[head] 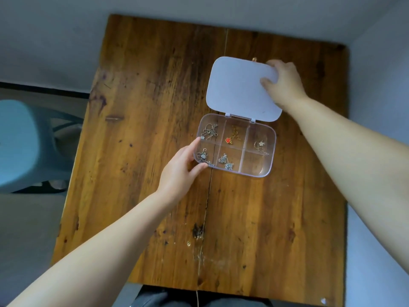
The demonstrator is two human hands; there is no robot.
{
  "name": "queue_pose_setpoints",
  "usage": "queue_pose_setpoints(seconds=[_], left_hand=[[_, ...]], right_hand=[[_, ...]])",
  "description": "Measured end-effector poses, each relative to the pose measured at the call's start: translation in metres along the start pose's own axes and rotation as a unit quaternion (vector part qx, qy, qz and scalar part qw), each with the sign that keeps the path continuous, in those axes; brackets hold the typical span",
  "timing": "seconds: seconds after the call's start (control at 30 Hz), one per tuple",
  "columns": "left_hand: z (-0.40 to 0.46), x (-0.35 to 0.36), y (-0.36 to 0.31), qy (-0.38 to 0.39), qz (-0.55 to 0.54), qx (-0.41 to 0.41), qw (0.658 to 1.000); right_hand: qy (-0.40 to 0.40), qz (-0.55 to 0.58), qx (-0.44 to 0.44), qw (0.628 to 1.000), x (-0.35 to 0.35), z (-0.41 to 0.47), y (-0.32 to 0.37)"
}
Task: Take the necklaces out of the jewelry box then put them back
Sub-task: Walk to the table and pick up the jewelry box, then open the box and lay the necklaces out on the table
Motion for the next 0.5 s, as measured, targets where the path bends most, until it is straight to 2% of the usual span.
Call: queue_pose_setpoints(seconds=[0.07,0.17,0.2,0.27,0.37,0.5], left_hand=[[-0.003,0.002,0.001,-0.017,-0.015,-0.001,1.000],[-0.007,0.004,0.002,-0.035,-0.035,-0.016,0.999],[-0.008,0.005,0.002,-0.039,-0.037,-0.017,0.998],[-0.009,0.006,0.000,-0.042,-0.032,-0.013,0.999],[-0.010,0.007,0.000,-0.045,-0.028,-0.017,0.998],[-0.010,0.009,0.002,-0.051,-0.032,-0.030,0.998]], right_hand=[[-0.028,-0.028,0.000,0.999,0.003,-0.010,0.004],[-0.134,-0.019,-0.122,0.983,0.006,-0.061,0.041],[-0.117,0.008,-0.167,0.979,0.015,-0.082,0.057],[-0.016,0.010,-0.208,0.978,0.051,-0.110,0.078],[0.132,-0.109,-0.170,0.970,0.106,-0.117,0.080],[0.162,-0.213,-0.187,0.945,0.125,-0.112,0.082]])
Point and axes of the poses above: each hand's wrist, its own z-axis towards the middle knuckle, its own x-axis out of the palm, y = z × x, the point moved 7 cm from there along z, towards the middle knuckle, and after that the axes turned 1 degree about -x, right-handed, at the moved point
